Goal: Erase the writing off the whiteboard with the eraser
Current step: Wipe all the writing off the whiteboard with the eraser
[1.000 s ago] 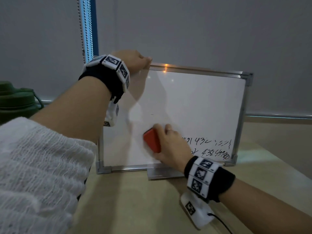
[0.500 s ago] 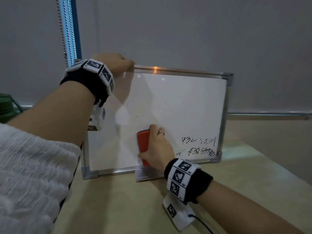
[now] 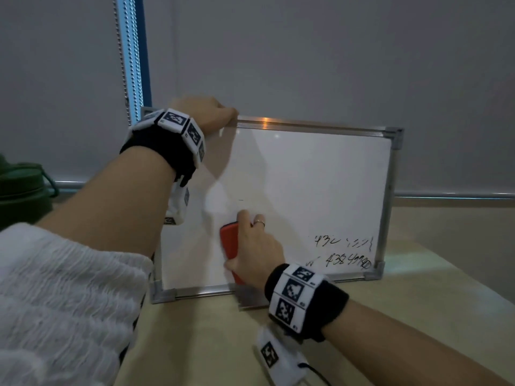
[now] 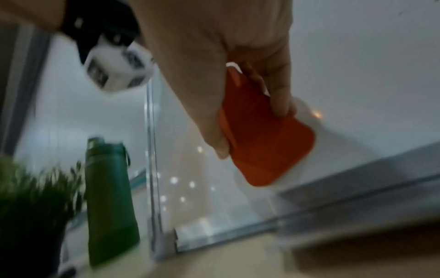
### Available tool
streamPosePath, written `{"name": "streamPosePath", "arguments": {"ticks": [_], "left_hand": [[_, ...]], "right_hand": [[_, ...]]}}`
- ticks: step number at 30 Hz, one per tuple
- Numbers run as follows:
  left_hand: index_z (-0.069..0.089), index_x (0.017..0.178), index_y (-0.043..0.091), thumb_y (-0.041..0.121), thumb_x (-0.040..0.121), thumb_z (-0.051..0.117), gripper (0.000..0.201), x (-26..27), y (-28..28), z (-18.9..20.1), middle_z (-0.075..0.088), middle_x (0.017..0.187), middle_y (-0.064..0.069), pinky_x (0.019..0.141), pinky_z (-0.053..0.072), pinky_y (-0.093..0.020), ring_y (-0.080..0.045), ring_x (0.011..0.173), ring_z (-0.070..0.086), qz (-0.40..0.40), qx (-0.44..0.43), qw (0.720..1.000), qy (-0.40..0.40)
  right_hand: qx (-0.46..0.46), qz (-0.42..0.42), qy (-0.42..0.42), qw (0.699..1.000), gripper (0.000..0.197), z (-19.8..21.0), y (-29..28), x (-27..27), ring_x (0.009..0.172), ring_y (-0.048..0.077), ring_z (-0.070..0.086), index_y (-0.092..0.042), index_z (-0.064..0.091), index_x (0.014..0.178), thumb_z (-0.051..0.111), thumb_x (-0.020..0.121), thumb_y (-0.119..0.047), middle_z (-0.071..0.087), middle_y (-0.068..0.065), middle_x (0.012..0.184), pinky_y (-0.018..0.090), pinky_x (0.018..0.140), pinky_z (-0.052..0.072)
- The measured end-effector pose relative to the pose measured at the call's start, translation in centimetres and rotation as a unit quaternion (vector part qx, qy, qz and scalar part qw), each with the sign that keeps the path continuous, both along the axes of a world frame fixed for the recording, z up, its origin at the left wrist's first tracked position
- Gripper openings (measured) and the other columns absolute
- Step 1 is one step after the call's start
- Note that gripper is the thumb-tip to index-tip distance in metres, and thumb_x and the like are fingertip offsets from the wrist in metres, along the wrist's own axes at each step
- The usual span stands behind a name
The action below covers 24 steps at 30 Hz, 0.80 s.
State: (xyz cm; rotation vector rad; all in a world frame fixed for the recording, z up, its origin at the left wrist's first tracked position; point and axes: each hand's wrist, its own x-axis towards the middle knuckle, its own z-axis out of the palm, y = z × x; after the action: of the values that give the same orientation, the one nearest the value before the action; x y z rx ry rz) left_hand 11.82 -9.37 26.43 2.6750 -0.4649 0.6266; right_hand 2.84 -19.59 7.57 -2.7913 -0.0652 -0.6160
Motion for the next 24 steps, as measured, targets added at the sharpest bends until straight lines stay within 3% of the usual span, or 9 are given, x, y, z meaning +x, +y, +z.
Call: {"name": "streamPosePath", "arguments": {"ticks": [6,9,11,13,15,17,20,22,24], "left_hand": [[0.068,0.100,0.011,0.045,0.090,0.035,0.048,-0.1,0.2,-0.1,0.061,0.105,-0.015,0.090,0.040,-0.032,-0.030,0.099,0.055,0.002,0.009,1.000,-0.001],[0.068,0.090,0.016,0.044,0.090,0.036,0.043,0.3,0.2,-0.2,0.062,0.106,-0.016,0.091,0.040,-0.033,-0.032,0.104,0.057,0.002,0.017,1.000,-0.010],[0.068,0.086,0.016,0.044,0.089,0.037,0.042,0.6,0.4,-0.3,0.064,0.105,-0.016,0.089,0.040,-0.033,-0.031,0.097,0.057,0.003,0.017,1.000,-0.006],[0.070,0.090,0.015,0.043,0.089,0.036,0.044,0.7,0.4,-0.3,0.064,0.105,-0.017,0.087,0.040,-0.033,-0.029,0.090,0.054,0.000,0.016,1.000,0.000],[0.070,0.090,0.014,0.044,0.088,0.036,0.045,0.6,0.3,-0.2,0.063,0.102,-0.017,0.085,0.039,-0.034,-0.028,0.088,0.053,-0.004,0.013,1.000,-0.002],[0.069,0.086,0.015,0.046,0.085,0.038,0.044,0.5,0.3,-0.1,0.062,0.097,-0.014,0.082,0.038,-0.033,-0.029,0.088,0.054,-0.009,0.004,1.000,0.003],[0.068,0.086,0.016,0.044,0.085,0.038,0.041,0.1,0.2,-0.1,0.062,0.095,-0.015,0.081,0.039,-0.033,-0.030,0.088,0.054,-0.013,0.004,1.000,0.008],[0.067,0.084,0.017,0.046,0.083,0.037,0.042,0.2,0.3,-0.2,0.062,0.097,-0.016,0.081,0.039,-0.034,-0.031,0.089,0.055,-0.012,0.005,1.000,0.000],[0.067,0.085,0.016,0.047,0.083,0.038,0.043,0.2,0.3,-0.3,0.063,0.098,-0.016,0.080,0.038,-0.034,-0.031,0.089,0.055,-0.012,0.003,1.000,-0.004]], "right_hand": [[0.011,-0.051,-0.192,0.980,0.074,7.5,-3.2,1.4,0.087,0.035,0.057,-0.019,0.030,0.134,0.069,0.073,-0.034,0.043,0.015,0.117,0.042,0.071,0.051],[-0.119,0.012,-0.218,0.969,0.065,5.0,-2.4,1.3,0.070,0.036,0.058,-0.018,0.044,0.130,0.070,0.072,-0.030,0.055,0.018,0.101,0.039,0.055,0.050],[-0.231,0.082,-0.211,0.946,0.064,1.7,-1.9,0.9,0.062,0.032,0.058,-0.018,0.054,0.123,0.075,0.062,-0.020,0.061,0.016,0.095,0.035,0.046,0.046],[-0.299,0.104,-0.186,0.930,0.069,1.0,-2.6,0.8,0.062,0.028,0.059,-0.022,0.054,0.124,0.076,0.059,-0.021,0.062,0.013,0.096,0.032,0.044,0.046],[-0.248,0.070,-0.179,0.949,0.071,2.9,-3.9,0.7,0.067,0.030,0.059,-0.024,0.048,0.129,0.075,0.063,-0.024,0.057,0.014,0.100,0.033,0.045,0.046],[-0.093,-0.010,-0.169,0.981,0.071,4.9,-6.0,0.5,0.076,0.034,0.057,-0.025,0.036,0.134,0.071,0.072,-0.031,0.047,0.014,0.108,0.039,0.057,0.050],[0.149,-0.113,-0.155,0.970,0.076,6.1,-9.4,0.3,0.088,0.035,0.057,-0.021,0.027,0.132,0.071,0.071,-0.035,0.038,0.013,0.119,0.042,0.080,0.050],[0.161,-0.131,-0.148,0.967,0.075,5.1,-9.2,-0.3,0.089,0.036,0.057,-0.017,0.028,0.128,0.073,0.070,-0.033,0.038,0.013,0.118,0.042,0.079,0.049],[0.114,-0.099,-0.108,0.983,0.070,2.5,-8.0,-0.6,0.084,0.037,0.058,-0.013,0.030,0.121,0.073,0.069,-0.031,0.038,0.013,0.115,0.041,0.073,0.049]]}}
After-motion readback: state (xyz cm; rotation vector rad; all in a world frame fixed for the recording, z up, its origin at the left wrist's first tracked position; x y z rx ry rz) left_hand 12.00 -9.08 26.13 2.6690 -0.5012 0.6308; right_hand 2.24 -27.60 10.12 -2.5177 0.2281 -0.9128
